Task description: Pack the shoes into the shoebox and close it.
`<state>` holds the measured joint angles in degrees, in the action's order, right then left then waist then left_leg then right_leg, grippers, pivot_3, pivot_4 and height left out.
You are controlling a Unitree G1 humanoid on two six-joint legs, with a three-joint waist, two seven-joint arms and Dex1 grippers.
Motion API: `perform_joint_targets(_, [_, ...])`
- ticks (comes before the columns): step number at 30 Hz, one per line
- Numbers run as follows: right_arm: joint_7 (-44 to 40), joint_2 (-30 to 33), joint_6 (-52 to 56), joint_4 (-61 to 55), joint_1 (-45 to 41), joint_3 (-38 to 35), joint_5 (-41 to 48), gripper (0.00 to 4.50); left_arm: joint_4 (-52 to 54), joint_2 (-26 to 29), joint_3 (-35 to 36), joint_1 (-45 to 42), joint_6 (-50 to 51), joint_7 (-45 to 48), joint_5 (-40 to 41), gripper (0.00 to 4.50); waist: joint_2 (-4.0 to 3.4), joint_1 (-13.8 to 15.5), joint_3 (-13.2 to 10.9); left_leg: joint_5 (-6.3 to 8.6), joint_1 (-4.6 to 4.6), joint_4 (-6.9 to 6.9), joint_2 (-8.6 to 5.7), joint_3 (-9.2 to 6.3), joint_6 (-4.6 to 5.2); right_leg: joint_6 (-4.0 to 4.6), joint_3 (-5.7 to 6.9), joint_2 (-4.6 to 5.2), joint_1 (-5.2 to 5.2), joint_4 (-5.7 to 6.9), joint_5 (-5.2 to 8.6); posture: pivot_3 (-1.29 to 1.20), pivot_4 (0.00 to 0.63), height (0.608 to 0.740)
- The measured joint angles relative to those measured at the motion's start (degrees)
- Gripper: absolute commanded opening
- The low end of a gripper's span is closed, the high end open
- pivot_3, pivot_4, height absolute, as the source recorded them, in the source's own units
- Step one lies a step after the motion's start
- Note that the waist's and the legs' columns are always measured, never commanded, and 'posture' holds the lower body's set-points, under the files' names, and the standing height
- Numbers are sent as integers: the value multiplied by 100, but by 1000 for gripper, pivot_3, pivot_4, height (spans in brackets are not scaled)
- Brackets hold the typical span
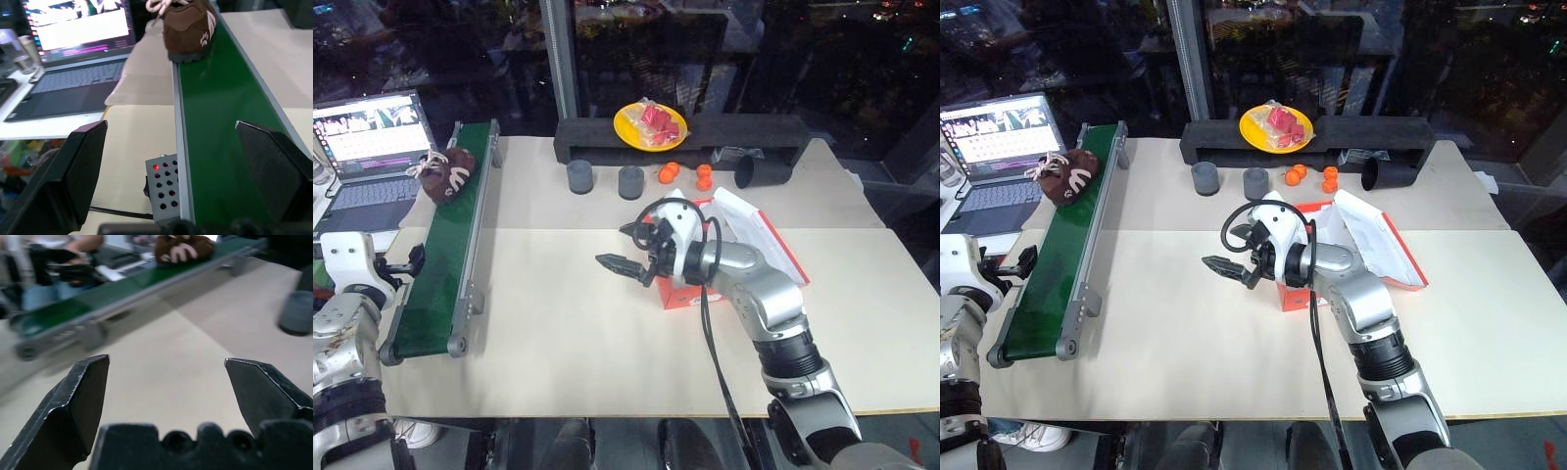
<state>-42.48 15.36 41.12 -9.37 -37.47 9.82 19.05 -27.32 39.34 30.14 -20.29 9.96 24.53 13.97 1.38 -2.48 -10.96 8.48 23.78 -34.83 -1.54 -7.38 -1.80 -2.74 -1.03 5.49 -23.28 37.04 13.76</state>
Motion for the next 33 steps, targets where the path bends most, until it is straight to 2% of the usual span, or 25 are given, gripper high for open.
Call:
perform_joint_targets(6, [-97, -8, 69, -180, 52, -87, 403, 4463, -1202, 300, -80, -476, -375, 499, 64, 4500, 1, -1, 1, -1, 0, 2, 12, 0, -1, -1, 1, -13, -2, 0, 0, 0, 150, 740])
perform_joint_targets(12, [-61, 23, 69, -245, 58, -114, 477, 4463, -2271, 374, -354, -750, -934, 750, -75, 4500, 3, -3, 2, -1, 0, 2, 14, 1, -1, 0, 0, -13, -5, 3, 0, 0, 150, 740])
perform_joint_targets(24, [106, 277, 115, -398, 81, -123, 477, 4463, -3177, 373, -621, -1344, -1491, 994, -91, 4500, 5, -10, 3, -1, 1, 2, 15, 2, -1, 0, 0, -14, -6, 4, 0, 0, 150, 740])
perform_joint_targets(27, [149, 350, 158, -398, 81, -136, 476, 4500, -3237, 354, -674, -1375, -1496, 1048, -91, 3784, 5, -12, 3, -1, 1, 2, 15, 2, -1, 0, 1, -14, -6, 4, 0, 0, 150, 740])
perform_joint_targets(30, [185, 368, 179, -399, 80, -137, 476, 4500, -3180, 264, -675, -1377, -1506, 1154, -26, 2749, 5, 1, 3, -1, 0, 1, 16, 2, -1, 0, 1, -15, -6, 6, 0, 0, 150, 740])
perform_joint_targets(33, [216, 386, 182, -399, 79, -136, 476, 4500, -2964, 117, -673, -1375, -1434, 1153, 19, 2646, 5, 62, 3, -4, 1, -2, 14, 0, -6, -1, 4, -13, -2, 7, 0, 0, 150, 740])
